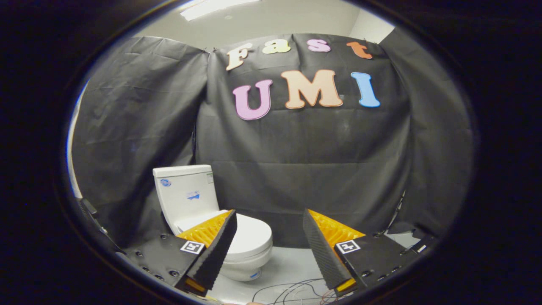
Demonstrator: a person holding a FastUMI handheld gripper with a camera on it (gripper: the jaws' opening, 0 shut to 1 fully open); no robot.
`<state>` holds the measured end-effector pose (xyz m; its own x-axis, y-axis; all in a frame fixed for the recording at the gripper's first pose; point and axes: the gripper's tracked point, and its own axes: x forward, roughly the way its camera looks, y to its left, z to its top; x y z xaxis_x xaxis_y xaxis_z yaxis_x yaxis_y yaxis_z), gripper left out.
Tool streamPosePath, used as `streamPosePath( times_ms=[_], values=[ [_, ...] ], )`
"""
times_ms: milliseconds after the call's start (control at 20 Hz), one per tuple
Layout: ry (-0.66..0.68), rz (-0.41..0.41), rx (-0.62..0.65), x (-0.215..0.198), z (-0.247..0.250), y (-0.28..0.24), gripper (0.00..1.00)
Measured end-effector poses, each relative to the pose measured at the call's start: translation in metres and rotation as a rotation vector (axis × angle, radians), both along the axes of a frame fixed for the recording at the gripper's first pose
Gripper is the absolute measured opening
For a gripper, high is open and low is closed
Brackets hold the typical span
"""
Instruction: Open the toilet lid.
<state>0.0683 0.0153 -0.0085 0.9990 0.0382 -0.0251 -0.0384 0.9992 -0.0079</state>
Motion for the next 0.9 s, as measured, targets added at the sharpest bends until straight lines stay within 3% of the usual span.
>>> streamPosePath(
  times_ms=[150, 650, 900],
  values=[
    [-0.041, 0.020, 0.035, 0.018, 0.002, 0.015, 0.96],
    [-0.183, -0.056, 0.055, 0.055, 0.029, 0.093, 0.95],
    [-0.174, -0.087, 0.048, 0.058, 0.022, 0.131, 0.95]
  ],
)
